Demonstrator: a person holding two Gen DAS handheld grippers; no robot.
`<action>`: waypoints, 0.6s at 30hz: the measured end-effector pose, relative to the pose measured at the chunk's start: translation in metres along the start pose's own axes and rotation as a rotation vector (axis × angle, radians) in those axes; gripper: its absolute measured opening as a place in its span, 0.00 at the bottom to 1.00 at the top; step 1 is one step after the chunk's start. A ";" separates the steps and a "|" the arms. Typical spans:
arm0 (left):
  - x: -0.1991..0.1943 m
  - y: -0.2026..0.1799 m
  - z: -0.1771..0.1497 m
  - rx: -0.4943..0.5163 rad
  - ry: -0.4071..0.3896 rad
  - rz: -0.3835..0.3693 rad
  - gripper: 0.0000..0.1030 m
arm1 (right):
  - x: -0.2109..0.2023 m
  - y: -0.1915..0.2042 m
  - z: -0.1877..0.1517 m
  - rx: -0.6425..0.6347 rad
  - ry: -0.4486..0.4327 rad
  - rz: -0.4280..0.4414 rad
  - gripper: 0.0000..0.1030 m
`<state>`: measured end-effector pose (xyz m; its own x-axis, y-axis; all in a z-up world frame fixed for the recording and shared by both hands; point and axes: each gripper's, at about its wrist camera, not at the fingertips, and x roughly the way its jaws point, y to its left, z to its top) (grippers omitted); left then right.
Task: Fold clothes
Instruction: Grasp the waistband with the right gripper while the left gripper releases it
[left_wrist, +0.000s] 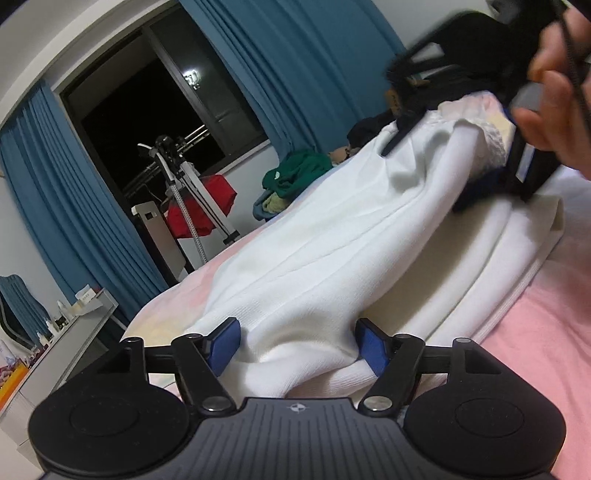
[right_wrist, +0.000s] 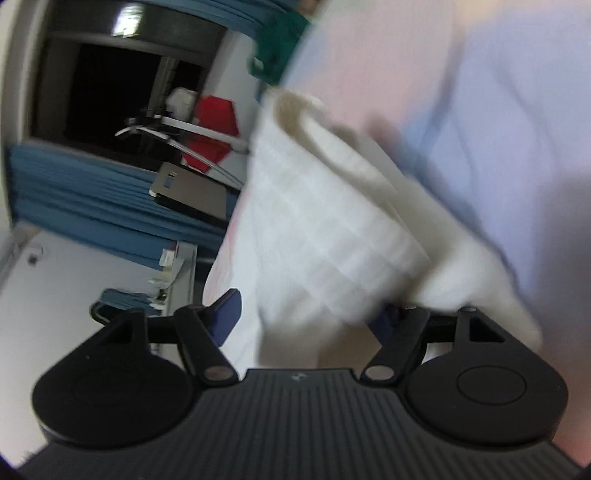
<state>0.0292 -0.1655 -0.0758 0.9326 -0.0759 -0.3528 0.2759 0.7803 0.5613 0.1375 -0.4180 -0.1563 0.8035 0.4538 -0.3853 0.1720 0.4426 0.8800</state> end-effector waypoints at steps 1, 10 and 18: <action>0.001 0.000 0.000 0.002 0.000 0.005 0.71 | 0.001 0.004 0.001 -0.024 -0.023 0.005 0.71; 0.007 0.023 0.003 -0.156 0.025 0.017 0.76 | -0.024 0.028 0.008 -0.220 -0.146 0.044 0.13; -0.006 0.053 0.004 -0.311 0.030 0.082 0.76 | -0.047 0.042 0.003 -0.375 -0.173 0.013 0.12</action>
<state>0.0390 -0.1264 -0.0414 0.9403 0.0100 -0.3401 0.1112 0.9357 0.3349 0.1089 -0.4232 -0.1003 0.8937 0.3388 -0.2942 -0.0328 0.7032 0.7102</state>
